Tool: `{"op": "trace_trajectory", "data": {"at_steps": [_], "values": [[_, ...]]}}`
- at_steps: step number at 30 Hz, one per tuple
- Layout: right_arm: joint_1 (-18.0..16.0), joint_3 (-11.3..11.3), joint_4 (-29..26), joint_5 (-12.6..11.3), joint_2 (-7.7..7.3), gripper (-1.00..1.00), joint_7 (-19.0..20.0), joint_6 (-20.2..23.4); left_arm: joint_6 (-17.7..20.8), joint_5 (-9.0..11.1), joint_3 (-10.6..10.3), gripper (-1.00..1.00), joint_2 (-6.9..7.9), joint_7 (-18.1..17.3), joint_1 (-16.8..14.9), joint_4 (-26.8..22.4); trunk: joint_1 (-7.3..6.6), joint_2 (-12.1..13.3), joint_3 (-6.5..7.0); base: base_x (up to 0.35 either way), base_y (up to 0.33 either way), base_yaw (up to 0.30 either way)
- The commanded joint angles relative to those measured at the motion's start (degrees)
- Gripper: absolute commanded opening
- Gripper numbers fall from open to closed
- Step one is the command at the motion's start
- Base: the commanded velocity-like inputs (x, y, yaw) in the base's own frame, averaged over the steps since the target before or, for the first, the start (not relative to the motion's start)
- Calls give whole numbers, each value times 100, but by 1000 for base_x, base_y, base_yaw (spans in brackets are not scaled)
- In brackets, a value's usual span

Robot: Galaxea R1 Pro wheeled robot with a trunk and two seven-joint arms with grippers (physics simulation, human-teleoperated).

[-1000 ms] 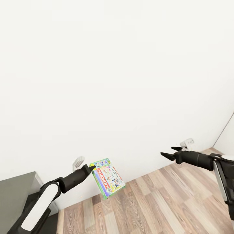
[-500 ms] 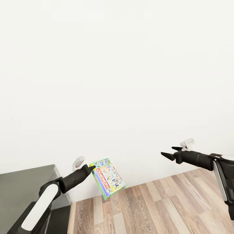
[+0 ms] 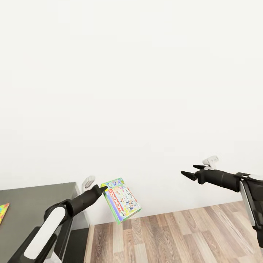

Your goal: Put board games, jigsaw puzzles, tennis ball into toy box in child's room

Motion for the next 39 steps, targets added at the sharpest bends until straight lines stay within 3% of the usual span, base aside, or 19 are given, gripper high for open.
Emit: {"op": "trace_trajectory", "data": {"at_steps": [1, 18, 39], "values": [[-5, -6, -7, 52, 0, 100, 56, 24, 7, 56, -10, -100, 4, 56, -6, -7, -21, 35, 18, 0, 0, 208], [-7, -13, -7, 52, -1, 100, 56, 49, 66, 66, -6, -100, 18, 25, -6, -12, -394, 717, 447, 0, 0, 195], [-12, -94, -8, 39, -9, 100, 64, 80, 85, 76, 4, -100, 31, 14, -5, -137, -856, 1559, 896, 0, 0, 24]]}}
